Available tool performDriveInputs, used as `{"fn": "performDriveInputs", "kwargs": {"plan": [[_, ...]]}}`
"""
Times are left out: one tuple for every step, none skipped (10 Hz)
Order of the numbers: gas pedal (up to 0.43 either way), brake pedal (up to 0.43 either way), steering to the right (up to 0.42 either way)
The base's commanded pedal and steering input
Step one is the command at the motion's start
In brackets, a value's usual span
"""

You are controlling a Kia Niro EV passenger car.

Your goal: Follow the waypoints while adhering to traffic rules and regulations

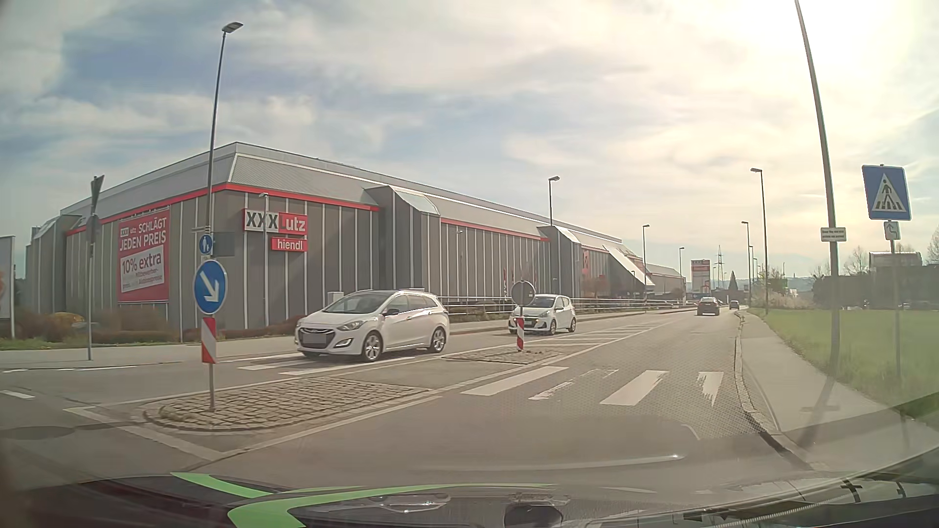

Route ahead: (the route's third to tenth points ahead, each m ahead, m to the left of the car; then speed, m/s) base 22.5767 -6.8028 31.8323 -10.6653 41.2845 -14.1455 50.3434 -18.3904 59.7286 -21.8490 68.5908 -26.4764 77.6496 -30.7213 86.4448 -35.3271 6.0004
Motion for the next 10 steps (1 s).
{"fn": "performDriveInputs", "kwargs": {"plan": [[0.268, 0.000, 0.146], [0.268, 0.000, 0.153], [0.268, 0.000, 0.159], [0.268, 0.000, 0.161], [0.268, 0.000, 0.160], [0.268, 0.000, 0.160], [0.268, 0.000, 0.159], [0.268, 0.000, 0.158], [0.268, 0.000, 0.156], [0.268, 0.000, 0.151]]}}
